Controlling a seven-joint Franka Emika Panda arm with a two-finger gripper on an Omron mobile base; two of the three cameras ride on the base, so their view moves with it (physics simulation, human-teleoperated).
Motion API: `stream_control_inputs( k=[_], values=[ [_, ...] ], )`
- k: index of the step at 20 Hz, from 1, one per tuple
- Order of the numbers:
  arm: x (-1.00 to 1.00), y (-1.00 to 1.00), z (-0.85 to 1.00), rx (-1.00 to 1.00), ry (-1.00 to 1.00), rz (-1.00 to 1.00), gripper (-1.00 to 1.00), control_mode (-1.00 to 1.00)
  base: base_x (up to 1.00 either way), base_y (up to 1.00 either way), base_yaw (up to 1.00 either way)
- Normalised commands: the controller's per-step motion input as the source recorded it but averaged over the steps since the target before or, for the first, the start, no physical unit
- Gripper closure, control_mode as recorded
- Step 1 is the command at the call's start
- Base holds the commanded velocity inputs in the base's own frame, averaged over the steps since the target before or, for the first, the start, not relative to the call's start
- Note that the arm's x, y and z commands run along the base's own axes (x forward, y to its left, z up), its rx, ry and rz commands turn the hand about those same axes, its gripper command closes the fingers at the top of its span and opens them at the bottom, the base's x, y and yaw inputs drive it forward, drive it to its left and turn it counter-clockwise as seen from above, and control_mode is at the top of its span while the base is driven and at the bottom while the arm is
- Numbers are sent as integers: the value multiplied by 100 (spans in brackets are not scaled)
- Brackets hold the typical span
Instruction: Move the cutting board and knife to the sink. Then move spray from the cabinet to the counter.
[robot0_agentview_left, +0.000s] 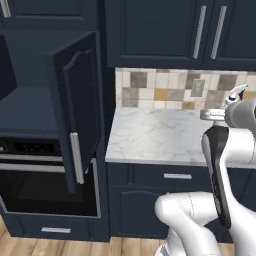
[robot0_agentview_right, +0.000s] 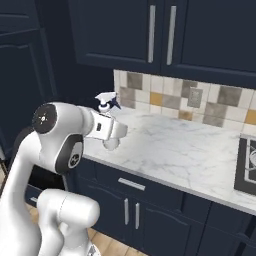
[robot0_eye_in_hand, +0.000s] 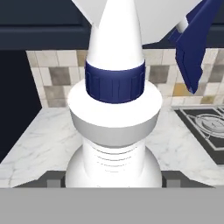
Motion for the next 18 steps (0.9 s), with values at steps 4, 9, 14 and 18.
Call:
stream_control_inputs(
  k=[4, 9, 14, 18],
  values=[
    [50, -38, -66, 1, 7, 33, 100, -100, 0, 0, 0],
    [56, -13, -76, -3, 10, 41, 100, -100, 0, 0, 0],
    [45, 0, -46, -7, 9, 45, 100, -100, 0, 0, 0],
    [81, -2, -40, -2, 1, 27, 100, -100, 0, 0, 0]
  ],
)
